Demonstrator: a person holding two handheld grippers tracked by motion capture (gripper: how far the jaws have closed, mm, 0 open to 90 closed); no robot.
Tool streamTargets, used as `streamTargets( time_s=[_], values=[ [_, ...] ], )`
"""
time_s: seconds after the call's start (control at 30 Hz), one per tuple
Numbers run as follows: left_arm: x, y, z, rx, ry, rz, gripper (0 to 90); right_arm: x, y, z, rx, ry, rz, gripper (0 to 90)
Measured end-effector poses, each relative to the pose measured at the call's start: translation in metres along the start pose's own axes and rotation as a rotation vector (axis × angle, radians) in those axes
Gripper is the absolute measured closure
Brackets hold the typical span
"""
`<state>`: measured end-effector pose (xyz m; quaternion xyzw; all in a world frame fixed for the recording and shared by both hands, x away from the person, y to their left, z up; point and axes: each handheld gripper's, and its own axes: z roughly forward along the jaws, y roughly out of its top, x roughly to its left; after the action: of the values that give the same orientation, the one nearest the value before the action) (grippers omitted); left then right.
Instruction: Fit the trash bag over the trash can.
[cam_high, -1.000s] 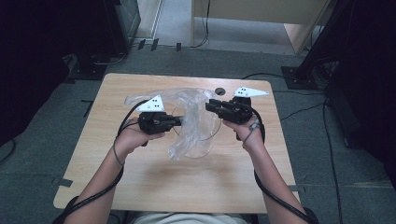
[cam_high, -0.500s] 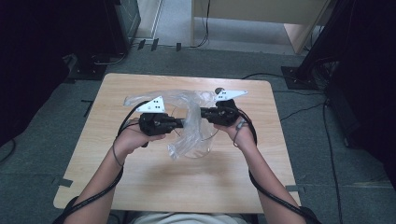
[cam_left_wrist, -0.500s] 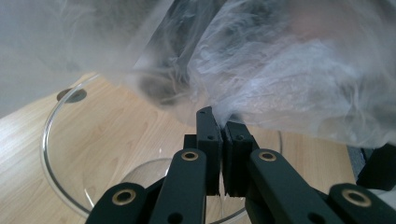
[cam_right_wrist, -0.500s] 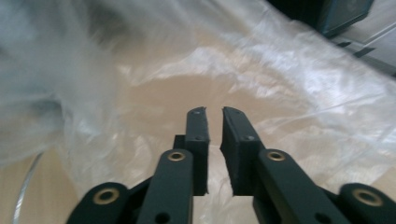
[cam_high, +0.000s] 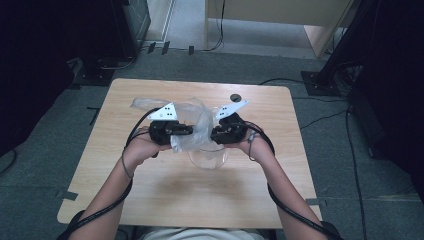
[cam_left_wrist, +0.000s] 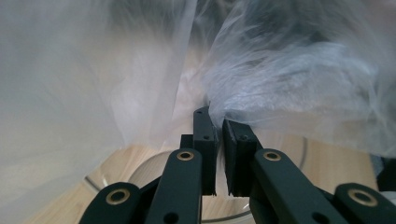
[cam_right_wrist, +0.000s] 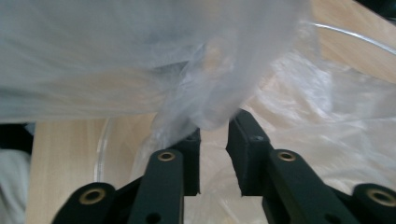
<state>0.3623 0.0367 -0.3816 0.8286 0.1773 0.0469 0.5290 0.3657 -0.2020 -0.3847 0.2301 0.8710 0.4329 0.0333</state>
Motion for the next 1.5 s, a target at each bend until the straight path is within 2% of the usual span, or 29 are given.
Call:
streamTargets(
  time_s=[0.1, 0.2, 0.23, 0.4, 0.53, 0.6, 0.67, 0.73, 0.83, 0.93, 1.03, 1.13, 1.27, 1.33, 1.43, 1.5],
  values=[
    [0.002, -0.004, 0.006, 0.038, 0.019, -0.003, 84.8, -0.004, -0.001, -0.004, -0.007, 0.024, 0.037, 70.7],
    [0.002, -0.006, 0.007, 0.057, 0.031, -0.010, 84.4, -0.005, -0.002, -0.007, -0.005, -0.017, 0.022, 67.4],
    [0.002, -0.006, 0.007, 0.059, 0.031, -0.010, 84.4, -0.007, -0.002, -0.009, -0.004, -0.025, 0.030, 66.7],
    [0.002, -0.006, 0.006, 0.067, 0.023, -0.015, 84.8, -0.019, -0.004, -0.024, -0.100, -0.120, 0.051, 65.4],
    [0.001, -0.004, 0.006, 0.061, -0.001, -0.019, 84.9, -0.031, -0.011, -0.029, -0.168, -0.209, 0.092, 65.4],
    [0.000, -0.004, 0.006, 0.062, -0.004, -0.020, 84.9, -0.035, -0.013, -0.029, -0.198, -0.227, 0.109, 64.8],
    [0.000, -0.003, 0.005, 0.066, -0.012, -0.012, 84.9, -0.039, -0.015, -0.029, -0.230, -0.224, 0.123, 56.7],
    [0.000, -0.003, 0.005, 0.067, -0.014, -0.016, 85.0, -0.041, -0.015, -0.030, -0.246, -0.245, 0.108, 47.3],
    [0.000, -0.004, 0.006, 0.064, -0.020, -0.025, 85.0, -0.044, -0.016, -0.032, -0.255, -0.309, 0.095, 42.1],
    [0.000, -0.003, 0.007, 0.065, -0.020, -0.021, 84.9, -0.051, -0.019, -0.026, -0.251, -0.314, 0.113, 38.9],
    [0.001, -0.003, 0.008, 0.063, -0.014, -0.022, 84.7, -0.055, -0.021, -0.022, -0.265, -0.293, 0.123, 45.9],
    [0.002, -0.004, 0.008, 0.060, -0.011, -0.026, 84.5, -0.053, -0.020, -0.020, -0.266, -0.286, 0.093, 57.3],
    [0.002, -0.003, 0.006, 0.054, -0.014, -0.026, 84.4, -0.050, -0.019, -0.023, -0.262, -0.333, 0.061, 75.9],
    [0.002, -0.002, 0.005, 0.045, -0.014, -0.026, 84.3, -0.049, -0.019, -0.028, -0.268, -0.325, 0.052, 83.0],
    [0.002, -0.001, 0.003, 0.036, -0.012, -0.026, 84.3, -0.044, -0.016, -0.031, -0.225, -0.282, 0.034, 86.4],
    [0.002, -0.001, 0.003, 0.032, -0.009, -0.029, 84.3, -0.039, -0.013, -0.029, -0.170, -0.245, 0.015, 86.4]
  ],
)
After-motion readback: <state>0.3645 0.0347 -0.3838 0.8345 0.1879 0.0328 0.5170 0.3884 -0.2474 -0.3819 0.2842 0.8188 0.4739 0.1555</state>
